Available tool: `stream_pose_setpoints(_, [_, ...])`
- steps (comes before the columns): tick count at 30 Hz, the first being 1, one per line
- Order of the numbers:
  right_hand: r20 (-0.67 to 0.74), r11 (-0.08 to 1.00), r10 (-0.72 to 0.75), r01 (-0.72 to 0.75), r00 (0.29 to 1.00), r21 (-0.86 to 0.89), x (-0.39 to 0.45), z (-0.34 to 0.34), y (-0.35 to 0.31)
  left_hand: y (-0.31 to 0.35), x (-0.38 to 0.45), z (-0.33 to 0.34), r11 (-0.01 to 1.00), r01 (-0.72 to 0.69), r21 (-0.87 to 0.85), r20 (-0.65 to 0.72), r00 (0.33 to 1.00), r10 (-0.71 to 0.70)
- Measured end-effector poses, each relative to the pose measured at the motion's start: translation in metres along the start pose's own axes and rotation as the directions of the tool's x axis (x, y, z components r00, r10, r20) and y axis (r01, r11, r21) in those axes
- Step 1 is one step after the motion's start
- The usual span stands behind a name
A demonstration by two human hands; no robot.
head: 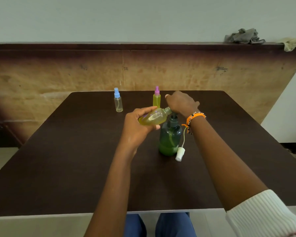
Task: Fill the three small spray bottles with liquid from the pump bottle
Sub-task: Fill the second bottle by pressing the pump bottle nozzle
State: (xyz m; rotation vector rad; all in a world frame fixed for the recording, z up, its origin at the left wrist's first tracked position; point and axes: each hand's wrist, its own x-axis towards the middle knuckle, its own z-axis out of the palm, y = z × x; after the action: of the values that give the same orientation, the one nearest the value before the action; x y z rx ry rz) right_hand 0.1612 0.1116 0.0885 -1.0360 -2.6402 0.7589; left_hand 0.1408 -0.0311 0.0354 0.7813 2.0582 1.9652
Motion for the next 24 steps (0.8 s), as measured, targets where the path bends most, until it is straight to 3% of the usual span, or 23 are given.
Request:
stream_pose_setpoints(6, [0.016, 0.989, 0.1, -0.101, 0.995, 0.11, 0.003, 0.007, 0.012, -0.004, -0.001, 0.005, 1.0, -0.004, 0.008, 0.004, 1.0, 0.004])
stream_pose_setpoints(10, [0.04, 0.997, 0.058, -0.06, 0.997, 0.052, 0.001, 0.003, 0.004, -0.003, 0.001, -0.001, 1.0, -0.002, 0.008, 0.003, 1.0, 0.002])
stream_pose_setpoints(13, [-0.019, 0.999, 0.034, -0.034, 0.999, 0.001, 0.004, 0.0, 0.001, -0.001, 0.002, -0.001, 0.999, -0.02, 0.028, 0.012, 1.0, 0.02])
stream_pose_setpoints(19, [-0.047, 0.991, 0.055, -0.048, 0.997, 0.122, -0.001, 0.012, 0.01, -0.01, -0.001, 0.0, 1.0, 0.002, 0.009, -0.009, 1.0, -0.002])
stream_pose_setpoints(24, [-0.08, 0.999, 0.005, -0.001, 0.997, 0.05, -0.002, 0.008, 0.007, -0.006, -0.001, 0.0, 1.0, -0.005, 0.01, 0.003, 1.0, 0.005])
